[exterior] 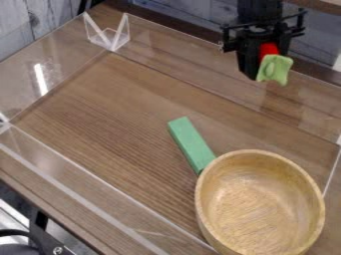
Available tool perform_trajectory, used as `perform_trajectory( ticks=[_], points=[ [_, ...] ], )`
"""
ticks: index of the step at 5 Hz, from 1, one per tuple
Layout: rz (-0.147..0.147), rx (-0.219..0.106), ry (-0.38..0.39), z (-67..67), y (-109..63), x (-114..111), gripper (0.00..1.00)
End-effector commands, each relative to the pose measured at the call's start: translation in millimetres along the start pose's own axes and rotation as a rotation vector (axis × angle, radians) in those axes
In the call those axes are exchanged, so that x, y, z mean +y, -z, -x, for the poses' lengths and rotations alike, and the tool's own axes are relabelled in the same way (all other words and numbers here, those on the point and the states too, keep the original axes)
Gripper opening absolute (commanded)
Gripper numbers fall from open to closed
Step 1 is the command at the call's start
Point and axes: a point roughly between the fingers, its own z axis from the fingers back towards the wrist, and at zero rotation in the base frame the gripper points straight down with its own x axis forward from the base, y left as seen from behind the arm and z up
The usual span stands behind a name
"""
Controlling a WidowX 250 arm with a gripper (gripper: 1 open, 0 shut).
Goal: Move the red object to the left side of the table
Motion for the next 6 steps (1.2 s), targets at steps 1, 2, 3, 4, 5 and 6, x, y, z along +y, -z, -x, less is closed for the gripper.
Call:
perform_trajectory(
  ticks=[1, 2, 3, 4, 5, 6],
  points=[
    [0.082, -0.043, -0.061, 8.3, -26.8, 4, 0.0],
    [0.09, -0.049, -0.12, 17.0, -24.0, 6, 0.0],
    [0.093, -0.058, -0.144, 24.9, -20.0, 8, 0.0],
    [0.094, -0.067, -0.137, 28.1, -17.1, 9, 0.0],
    [0.094, -0.076, -0.122, 31.1, -13.7, 10, 0.0],
    [0.098, -0.085, -0.108, 29.9, -13.6, 12, 0.0]
  ],
)
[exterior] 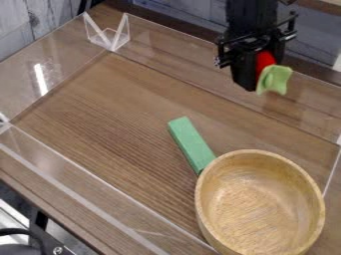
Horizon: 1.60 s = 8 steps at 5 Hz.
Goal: Move the red object to the left side of the table
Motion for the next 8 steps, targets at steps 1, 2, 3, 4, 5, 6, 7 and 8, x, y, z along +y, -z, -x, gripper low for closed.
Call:
perform_trajectory(
  ticks=[1, 2, 3, 4, 5, 6, 7, 8],
  points=[
    [0.072, -0.035, 0.025, 1.5, -22.0, -1, 0.0],
    [0.076, -0.042, 0.033, -0.2, -23.2, 1, 0.0],
    [0.079, -0.049, 0.041, -1.7, -24.9, 4, 0.0],
    [0.081, -0.057, 0.042, -2.2, -25.7, 7, 0.0],
    [0.085, -0.065, 0.036, -2.9, -26.5, 10, 0.0],
    [0.087, -0.076, 0.038, -1.8, -24.7, 12, 0.0],
    [0.099, -0.073, 0.027, -12.1, -40.0, 29, 0.0],
    [0.114, -0.071, 0.003, -24.2, -58.3, 47, 0.0]
  ],
)
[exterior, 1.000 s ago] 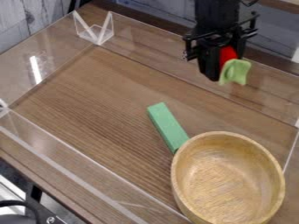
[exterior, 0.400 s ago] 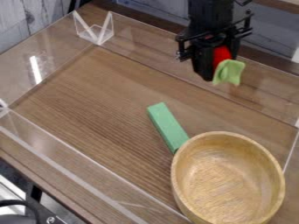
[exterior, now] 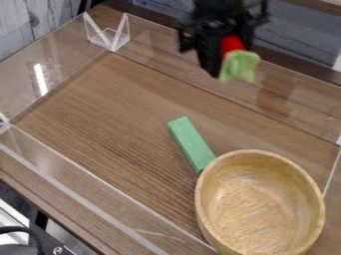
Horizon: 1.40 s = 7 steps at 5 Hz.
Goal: Move the red object to the left side of the table
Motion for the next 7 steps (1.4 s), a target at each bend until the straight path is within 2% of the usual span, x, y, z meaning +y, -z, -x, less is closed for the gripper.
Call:
perform_trajectory(
  ticks=[1, 3, 4, 5, 7],
  points=[
    [0.041, -0.058, -0.073, -20.8, -12.0, 26, 0.0],
    [0.04, -0.135, -0.241, -53.1, -6.9, 73, 0.0],
    [0.033, -0.181, -0.275, -69.0, 1.2, 94, 0.0],
    [0.026, -0.222, -0.257, -82.7, 13.9, 109, 0.0],
    [-0.013, -0.303, -0.283, -104.4, 43.1, 128, 0.0]
  ],
)
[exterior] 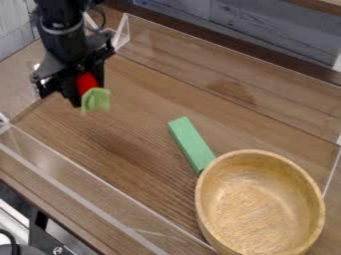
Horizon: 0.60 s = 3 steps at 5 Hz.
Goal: Move the red object to the left side of the table
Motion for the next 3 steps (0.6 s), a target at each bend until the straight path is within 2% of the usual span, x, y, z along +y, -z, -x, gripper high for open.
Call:
perform_trajectory(
  ticks=[1, 3],
  points=[
    [0.001, -0.055, -0.013, -9.6, 12.6, -1, 0.0],
    [-0.043, -0.106, -0.005, -11.7, 39.6, -2, 0.0]
  ],
)
